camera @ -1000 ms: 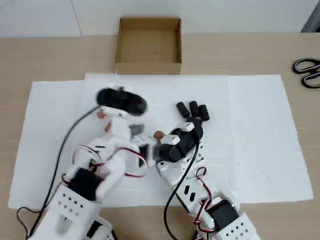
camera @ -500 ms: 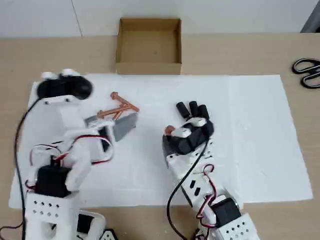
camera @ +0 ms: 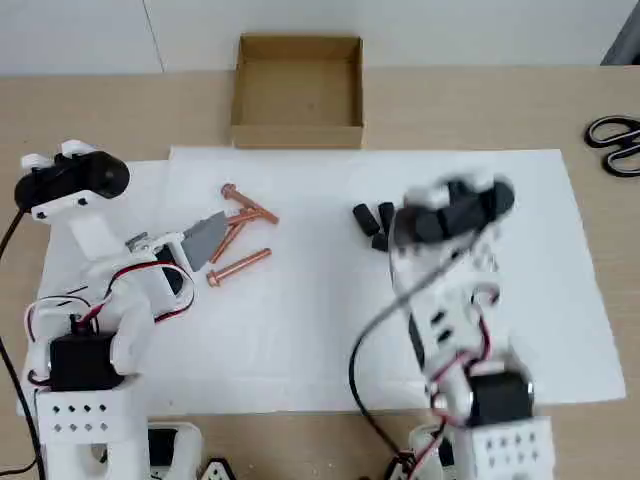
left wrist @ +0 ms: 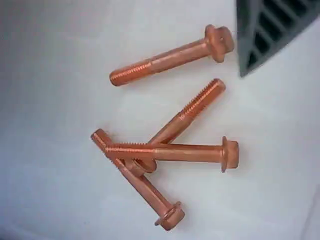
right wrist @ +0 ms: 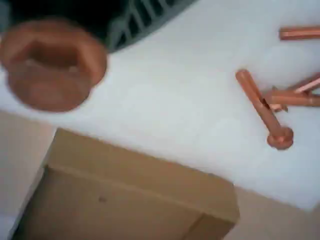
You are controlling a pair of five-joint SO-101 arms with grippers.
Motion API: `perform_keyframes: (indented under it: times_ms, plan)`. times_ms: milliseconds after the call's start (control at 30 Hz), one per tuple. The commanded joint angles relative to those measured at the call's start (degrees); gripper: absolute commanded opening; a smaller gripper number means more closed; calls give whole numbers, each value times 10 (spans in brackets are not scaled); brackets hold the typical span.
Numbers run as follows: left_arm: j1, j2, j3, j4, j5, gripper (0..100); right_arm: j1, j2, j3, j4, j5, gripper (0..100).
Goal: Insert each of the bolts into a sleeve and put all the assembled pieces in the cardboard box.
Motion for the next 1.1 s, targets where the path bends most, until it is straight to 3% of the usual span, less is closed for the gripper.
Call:
perform_keyframes:
  times_ms: [0,400,767,1067]
  plan:
    - [-4,-4,-22,7,-5,354,6,213,-226,-40,7,3]
    - [-4,-4,0,30,-4,354,-8,838,-717,-356,6,3]
    - [-4,-4,54,-17,-5,354,-44,1221,-1032,-446,7,3]
    - [-2,-4,56,-18,-4,354,-45,1403,-1210,-443,7,4]
